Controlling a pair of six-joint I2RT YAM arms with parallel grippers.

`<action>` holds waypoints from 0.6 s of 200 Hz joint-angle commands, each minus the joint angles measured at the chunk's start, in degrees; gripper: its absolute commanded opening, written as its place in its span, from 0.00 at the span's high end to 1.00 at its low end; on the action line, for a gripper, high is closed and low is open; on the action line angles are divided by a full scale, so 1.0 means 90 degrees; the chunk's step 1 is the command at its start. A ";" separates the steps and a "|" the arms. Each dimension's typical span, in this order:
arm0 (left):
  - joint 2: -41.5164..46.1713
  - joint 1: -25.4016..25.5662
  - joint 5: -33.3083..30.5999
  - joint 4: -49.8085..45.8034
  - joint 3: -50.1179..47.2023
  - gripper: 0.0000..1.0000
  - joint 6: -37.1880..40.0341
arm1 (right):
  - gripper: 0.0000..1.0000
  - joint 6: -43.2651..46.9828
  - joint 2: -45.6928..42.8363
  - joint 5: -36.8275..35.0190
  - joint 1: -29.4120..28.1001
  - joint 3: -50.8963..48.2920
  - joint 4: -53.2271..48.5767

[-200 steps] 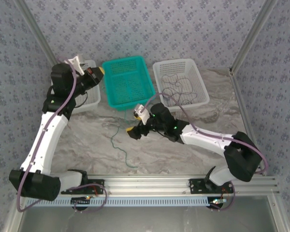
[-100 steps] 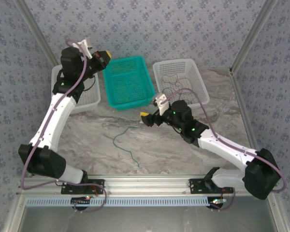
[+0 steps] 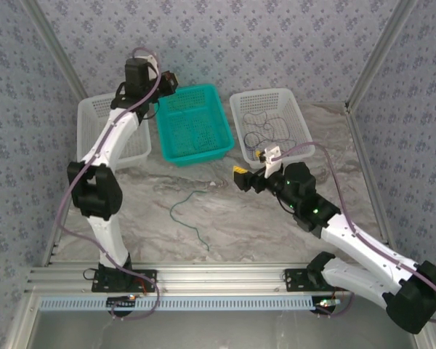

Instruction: Untangle the cables

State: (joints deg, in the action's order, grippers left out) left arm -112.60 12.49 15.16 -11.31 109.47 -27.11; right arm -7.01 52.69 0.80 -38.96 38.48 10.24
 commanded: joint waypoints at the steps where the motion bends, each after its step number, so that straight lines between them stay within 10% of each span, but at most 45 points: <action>1: -0.0307 0.0038 0.0020 -0.0114 0.0382 1.00 0.0219 | 0.10 -0.0233 -0.0090 -0.0089 0.0027 0.0028 -0.0360; 40: -0.0144 0.0067 -0.0301 -0.0175 0.0103 0.61 0.0220 | 0.10 -0.0306 -0.0022 -0.0061 0.0036 0.0076 -0.0457; 120: 0.1821 0.0048 -0.0918 -0.1076 -0.0978 0.48 0.0856 | 0.11 -0.0024 0.1523 -0.0109 -0.0527 0.0992 -0.1287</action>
State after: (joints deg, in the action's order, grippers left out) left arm -104.60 12.78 7.75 -18.76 103.02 -22.50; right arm -8.34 62.61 -1.10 -40.86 43.27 1.76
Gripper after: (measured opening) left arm 0.508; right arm 0.886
